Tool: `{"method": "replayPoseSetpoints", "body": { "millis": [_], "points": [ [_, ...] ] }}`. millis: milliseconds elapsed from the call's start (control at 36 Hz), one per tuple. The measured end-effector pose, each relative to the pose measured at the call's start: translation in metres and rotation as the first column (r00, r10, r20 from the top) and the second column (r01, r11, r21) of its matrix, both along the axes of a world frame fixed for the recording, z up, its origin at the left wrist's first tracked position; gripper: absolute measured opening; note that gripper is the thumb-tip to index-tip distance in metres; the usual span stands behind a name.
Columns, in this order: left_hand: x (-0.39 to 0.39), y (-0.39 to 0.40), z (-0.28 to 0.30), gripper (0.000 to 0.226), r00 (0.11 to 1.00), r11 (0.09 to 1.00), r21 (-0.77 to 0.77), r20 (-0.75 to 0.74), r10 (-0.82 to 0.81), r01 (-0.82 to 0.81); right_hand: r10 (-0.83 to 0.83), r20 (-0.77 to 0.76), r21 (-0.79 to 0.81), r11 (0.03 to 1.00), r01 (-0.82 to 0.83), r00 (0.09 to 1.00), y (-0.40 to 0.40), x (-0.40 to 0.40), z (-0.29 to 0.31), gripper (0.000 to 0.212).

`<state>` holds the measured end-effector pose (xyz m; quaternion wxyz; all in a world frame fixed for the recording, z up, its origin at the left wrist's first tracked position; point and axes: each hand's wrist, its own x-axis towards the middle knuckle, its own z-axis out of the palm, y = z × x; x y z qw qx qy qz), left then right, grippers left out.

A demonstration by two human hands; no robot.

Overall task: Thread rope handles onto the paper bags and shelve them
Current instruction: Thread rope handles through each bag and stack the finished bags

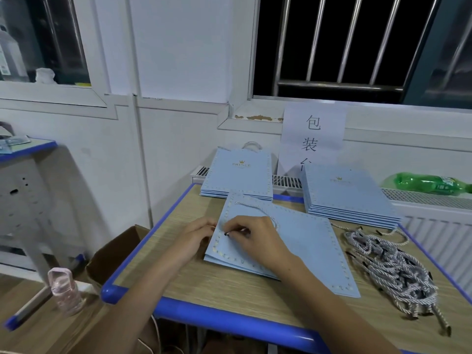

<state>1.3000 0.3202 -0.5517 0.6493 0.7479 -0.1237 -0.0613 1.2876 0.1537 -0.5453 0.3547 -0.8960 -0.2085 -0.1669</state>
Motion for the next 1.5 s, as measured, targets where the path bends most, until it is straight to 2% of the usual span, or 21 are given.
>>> {"method": "replayPoseSetpoints", "body": {
  "millis": [139,250,639,750,889,1000,1083,1167,1250,1306,1389,1500],
  "points": [
    [0.001,0.000,0.000,0.018,0.996,0.994,-0.054,0.017,-0.090,0.091,-0.009,-0.056,0.264,0.964,0.024,0.998,0.001,-0.003,-0.006,0.035],
    [-0.001,0.003,0.002,0.015,0.986,0.986,-0.024,0.022,-0.165,0.165,0.000,-0.099,0.347,0.937,0.034,0.995,0.003,-0.006,-0.006,0.026],
    [-0.001,0.004,-0.001,0.017,0.977,0.974,0.084,0.012,-0.214,0.212,0.040,-0.055,0.328,0.944,-0.019,0.998,0.002,-0.007,-0.015,0.025],
    [0.001,0.008,-0.005,0.022,0.977,0.971,0.120,0.041,-0.211,0.205,0.007,-0.060,0.208,0.978,0.005,0.998,-0.002,-0.005,-0.016,0.016],
    [0.001,0.003,-0.010,0.031,0.982,0.986,0.150,0.166,-0.092,0.067,-0.017,-0.082,0.067,0.998,0.023,0.997,-0.006,-0.002,-0.018,0.008],
    [0.007,-0.003,-0.012,0.022,0.984,0.992,0.089,0.160,0.079,-0.094,0.000,-0.076,0.026,1.000,0.002,0.997,-0.003,-0.002,-0.018,0.009],
    [0.008,-0.006,-0.011,0.016,0.986,0.989,-0.005,0.081,0.145,-0.146,0.000,-0.099,0.061,0.998,0.006,0.995,-0.003,-0.001,-0.018,0.012],
    [0.004,-0.006,-0.008,0.018,0.996,0.996,-0.035,0.049,0.079,-0.077,-0.002,-0.139,0.152,0.988,0.023,0.990,-0.003,-0.001,-0.018,0.012],
    [-0.001,-0.005,-0.003,0.024,0.999,0.998,-0.042,0.030,0.041,-0.039,-0.007,-0.168,0.162,0.986,0.035,0.986,-0.003,-0.001,-0.019,0.014],
    [-0.004,-0.006,-0.001,0.025,0.999,1.000,-0.028,0.040,0.015,-0.014,-0.003,-0.190,0.185,0.982,0.039,0.982,-0.004,-0.001,-0.019,0.016],
    [-0.007,-0.008,-0.006,0.021,0.998,0.999,0.029,0.063,-0.017,0.016,0.033,-0.218,0.307,0.951,0.036,0.975,-0.004,-0.001,-0.020,0.017],
    [-0.008,-0.013,-0.011,0.046,0.989,0.994,0.106,0.145,-0.031,0.016,0.063,-0.188,0.407,0.913,0.020,0.980,-0.004,-0.001,-0.021,0.021]
  ]
}}
